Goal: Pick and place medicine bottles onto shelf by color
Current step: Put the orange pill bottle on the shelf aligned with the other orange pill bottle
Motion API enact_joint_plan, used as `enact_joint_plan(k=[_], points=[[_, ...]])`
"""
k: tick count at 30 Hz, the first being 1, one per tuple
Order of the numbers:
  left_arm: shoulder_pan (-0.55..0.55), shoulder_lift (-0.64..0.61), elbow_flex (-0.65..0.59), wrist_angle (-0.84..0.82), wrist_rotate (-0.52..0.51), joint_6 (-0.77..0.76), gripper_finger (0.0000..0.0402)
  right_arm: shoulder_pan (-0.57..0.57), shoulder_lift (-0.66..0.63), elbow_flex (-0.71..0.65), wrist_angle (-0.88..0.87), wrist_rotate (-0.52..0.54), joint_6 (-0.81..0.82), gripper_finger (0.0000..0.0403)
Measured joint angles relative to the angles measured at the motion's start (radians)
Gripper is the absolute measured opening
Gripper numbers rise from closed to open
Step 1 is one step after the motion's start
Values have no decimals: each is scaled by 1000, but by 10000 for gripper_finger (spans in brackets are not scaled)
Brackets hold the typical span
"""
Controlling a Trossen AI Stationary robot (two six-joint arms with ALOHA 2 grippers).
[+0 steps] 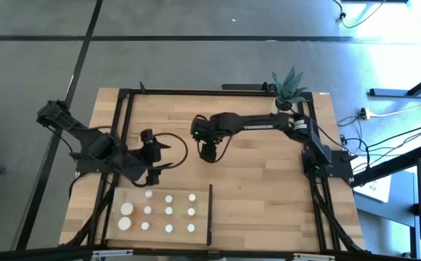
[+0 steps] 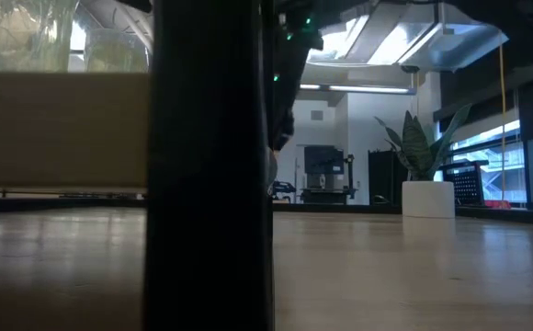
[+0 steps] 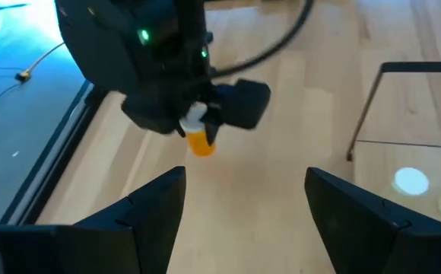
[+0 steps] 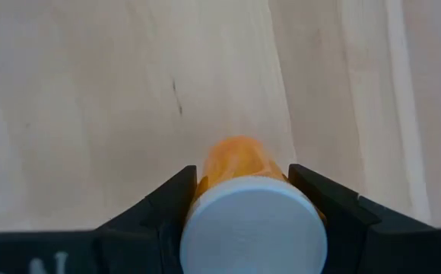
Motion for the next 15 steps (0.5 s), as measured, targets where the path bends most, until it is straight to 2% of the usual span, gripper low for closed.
enact_joint_plan(k=[5, 15], points=[[35, 0, 0, -6, 0, 0, 263, -1, 50, 0, 44, -1, -28, 203], [75, 0, 0, -23, 0, 8, 263, -1, 55, 0, 58, -13, -4, 203]])
